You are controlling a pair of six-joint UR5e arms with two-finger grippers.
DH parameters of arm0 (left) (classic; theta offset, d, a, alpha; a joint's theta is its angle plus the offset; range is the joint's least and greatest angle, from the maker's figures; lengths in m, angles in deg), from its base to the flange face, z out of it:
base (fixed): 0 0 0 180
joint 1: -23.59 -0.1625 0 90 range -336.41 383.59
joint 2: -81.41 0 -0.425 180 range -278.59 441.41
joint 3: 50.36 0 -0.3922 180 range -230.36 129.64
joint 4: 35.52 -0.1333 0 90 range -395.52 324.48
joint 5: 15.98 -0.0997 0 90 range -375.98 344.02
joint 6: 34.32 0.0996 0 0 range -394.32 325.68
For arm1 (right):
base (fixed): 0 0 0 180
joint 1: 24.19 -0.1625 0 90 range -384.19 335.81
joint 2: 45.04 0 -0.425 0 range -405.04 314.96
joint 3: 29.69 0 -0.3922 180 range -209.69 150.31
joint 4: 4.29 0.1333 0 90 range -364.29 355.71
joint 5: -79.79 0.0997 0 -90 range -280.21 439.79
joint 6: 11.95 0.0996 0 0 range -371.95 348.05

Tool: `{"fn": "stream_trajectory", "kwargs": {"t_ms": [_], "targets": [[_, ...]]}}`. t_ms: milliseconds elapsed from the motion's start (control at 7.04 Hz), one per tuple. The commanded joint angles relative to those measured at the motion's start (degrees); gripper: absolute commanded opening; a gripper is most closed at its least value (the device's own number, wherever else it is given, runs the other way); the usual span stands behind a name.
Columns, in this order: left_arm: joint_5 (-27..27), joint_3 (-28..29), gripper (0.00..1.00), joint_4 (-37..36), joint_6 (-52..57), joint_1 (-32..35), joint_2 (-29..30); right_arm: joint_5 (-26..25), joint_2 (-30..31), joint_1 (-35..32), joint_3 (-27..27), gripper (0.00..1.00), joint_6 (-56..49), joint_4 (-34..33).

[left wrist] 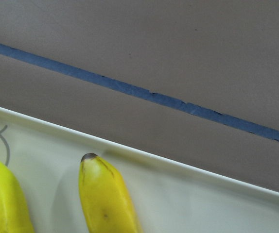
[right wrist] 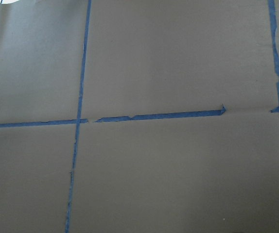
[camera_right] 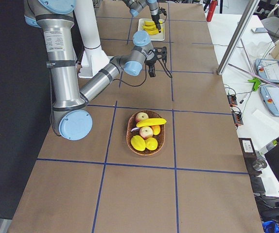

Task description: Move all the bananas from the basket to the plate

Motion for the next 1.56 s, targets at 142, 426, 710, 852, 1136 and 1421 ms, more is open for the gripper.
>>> {"fn": "stream_trajectory", "kwargs": {"t_ms": [142, 426, 710, 852, 1136, 1421], "targets": [[6.4, -8.9, 0.99, -0.6, -0.6, 0.8, -0.2, 0.1, 8.1, -2.9, 0.7, 1.0, -7.9, 0.0], [7.1, -14.0, 0.99, -10.6, -0.8, 0.7, 2.9, -0.2, 11.9, -3.9, 5.0, 1.0, -18.3, 0.2], [7.2, -14.9, 1.0, -16.5, -3.6, 0.6, 8.4, -0.7, 14.9, -4.9, 8.6, 1.0, -29.0, 0.2], [7.2, -14.9, 1.0, -16.5, -4.9, 0.1, 9.3, -0.6, 14.9, -4.8, 10.4, 1.0, -29.9, 0.2], [7.2, -14.1, 1.0, -16.5, -5.0, 0.0, 9.5, -0.3, 14.8, -4.7, 13.5, 1.0, -30.0, 0.2], [7.2, -13.9, 1.0, -16.4, -4.9, 0.0, 9.8, -0.3, 14.6, -4.6, 14.9, 0.97, -30.0, 0.0]]}}
